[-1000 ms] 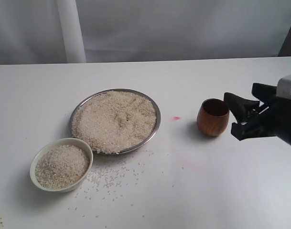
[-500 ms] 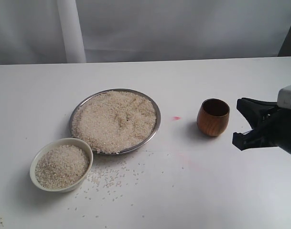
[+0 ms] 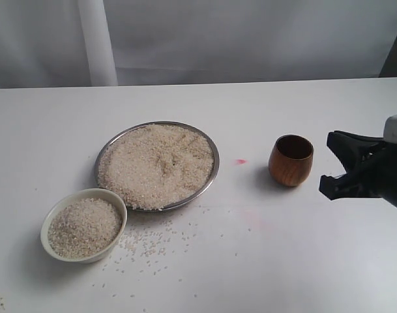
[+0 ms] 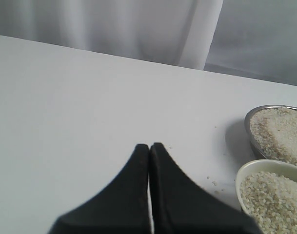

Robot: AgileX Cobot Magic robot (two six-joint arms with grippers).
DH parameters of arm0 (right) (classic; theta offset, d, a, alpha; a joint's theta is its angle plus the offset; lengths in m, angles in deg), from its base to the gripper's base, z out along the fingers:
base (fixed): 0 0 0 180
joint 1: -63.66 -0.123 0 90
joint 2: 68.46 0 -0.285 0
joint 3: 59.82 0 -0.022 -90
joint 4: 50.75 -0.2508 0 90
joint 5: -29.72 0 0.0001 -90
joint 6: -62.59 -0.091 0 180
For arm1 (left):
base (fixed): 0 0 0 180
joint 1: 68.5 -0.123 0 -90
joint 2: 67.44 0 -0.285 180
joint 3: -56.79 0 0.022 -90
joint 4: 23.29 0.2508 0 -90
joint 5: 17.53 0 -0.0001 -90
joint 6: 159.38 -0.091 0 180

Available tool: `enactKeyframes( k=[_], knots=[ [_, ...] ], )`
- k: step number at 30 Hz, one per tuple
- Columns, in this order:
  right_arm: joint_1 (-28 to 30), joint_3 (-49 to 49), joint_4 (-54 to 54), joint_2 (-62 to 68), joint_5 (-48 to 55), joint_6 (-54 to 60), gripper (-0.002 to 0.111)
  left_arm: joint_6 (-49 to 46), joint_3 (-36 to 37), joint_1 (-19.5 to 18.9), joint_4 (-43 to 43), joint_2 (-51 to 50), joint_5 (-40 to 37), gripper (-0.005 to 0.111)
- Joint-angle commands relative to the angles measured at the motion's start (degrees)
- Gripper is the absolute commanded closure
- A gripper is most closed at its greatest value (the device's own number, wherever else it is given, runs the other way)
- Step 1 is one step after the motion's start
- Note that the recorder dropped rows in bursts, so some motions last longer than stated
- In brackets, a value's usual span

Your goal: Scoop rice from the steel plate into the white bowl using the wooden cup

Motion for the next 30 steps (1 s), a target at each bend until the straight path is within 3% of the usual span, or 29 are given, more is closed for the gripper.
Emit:
enactKeyframes(
  k=[1, 19, 24, 30],
  knots=[
    [-0.1, 0.3, -2.0, -2.9, 3.8, -0.1, 0.108, 0.1, -0.2, 0.0, 0.2, 0.1, 0.4, 0.107],
    [-0.1, 0.3, 0.5, -45.4, 44.2, 2.2, 0.108, 0.1, -0.2, 0.0, 0.2, 0.1, 0.4, 0.107],
    [-0.1, 0.3, 6.6, -56.2, 50.6, 2.2, 0.108, 0.1, -0.2, 0.0, 0.2, 0.1, 0.4, 0.107],
    [-0.1, 0.5, 6.8, -65.6, 57.7, 2.2, 0.108, 0.1, -0.2, 0.0, 0.2, 0.1, 0.4, 0.107]
  ],
)
